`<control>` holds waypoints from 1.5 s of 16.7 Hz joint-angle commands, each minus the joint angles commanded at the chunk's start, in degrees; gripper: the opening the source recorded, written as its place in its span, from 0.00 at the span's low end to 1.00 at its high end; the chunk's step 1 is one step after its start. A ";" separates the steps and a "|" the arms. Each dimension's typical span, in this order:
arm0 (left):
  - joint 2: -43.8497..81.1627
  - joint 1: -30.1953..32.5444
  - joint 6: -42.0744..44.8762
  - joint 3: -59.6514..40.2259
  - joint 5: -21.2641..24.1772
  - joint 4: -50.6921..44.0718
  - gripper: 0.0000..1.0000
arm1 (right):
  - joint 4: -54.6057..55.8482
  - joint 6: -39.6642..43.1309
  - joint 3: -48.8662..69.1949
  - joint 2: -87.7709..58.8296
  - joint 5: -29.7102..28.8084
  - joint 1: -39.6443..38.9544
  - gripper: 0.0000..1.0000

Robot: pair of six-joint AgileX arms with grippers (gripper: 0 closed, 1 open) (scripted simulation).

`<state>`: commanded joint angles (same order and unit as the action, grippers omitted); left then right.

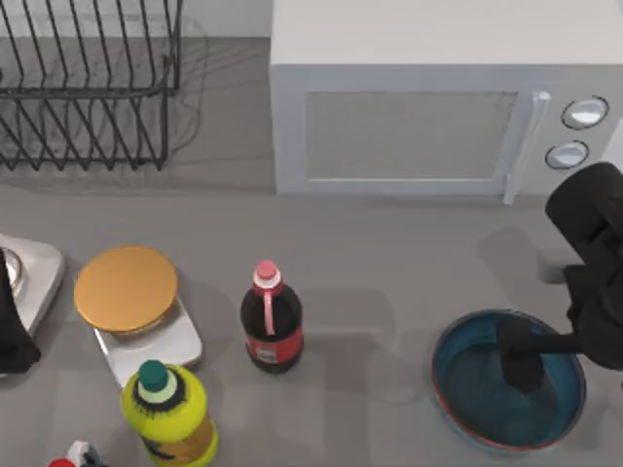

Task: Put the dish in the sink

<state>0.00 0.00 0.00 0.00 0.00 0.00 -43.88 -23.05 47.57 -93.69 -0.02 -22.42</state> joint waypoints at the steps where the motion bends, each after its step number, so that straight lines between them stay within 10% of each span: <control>1: 0.00 0.00 0.00 0.00 0.00 0.00 1.00 | 0.00 0.00 0.00 0.00 0.00 0.00 1.00; 14: 0.00 0.00 0.00 0.00 0.00 0.00 1.00 | 0.00 0.00 0.00 0.00 0.00 0.00 0.02; 25: 0.00 0.00 0.00 0.00 0.00 0.00 1.00 | -0.93 0.00 0.90 0.15 -0.04 -0.07 0.00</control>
<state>0.00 0.00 0.00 0.00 0.00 0.00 -44.82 -23.06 48.47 -93.54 -0.05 -22.49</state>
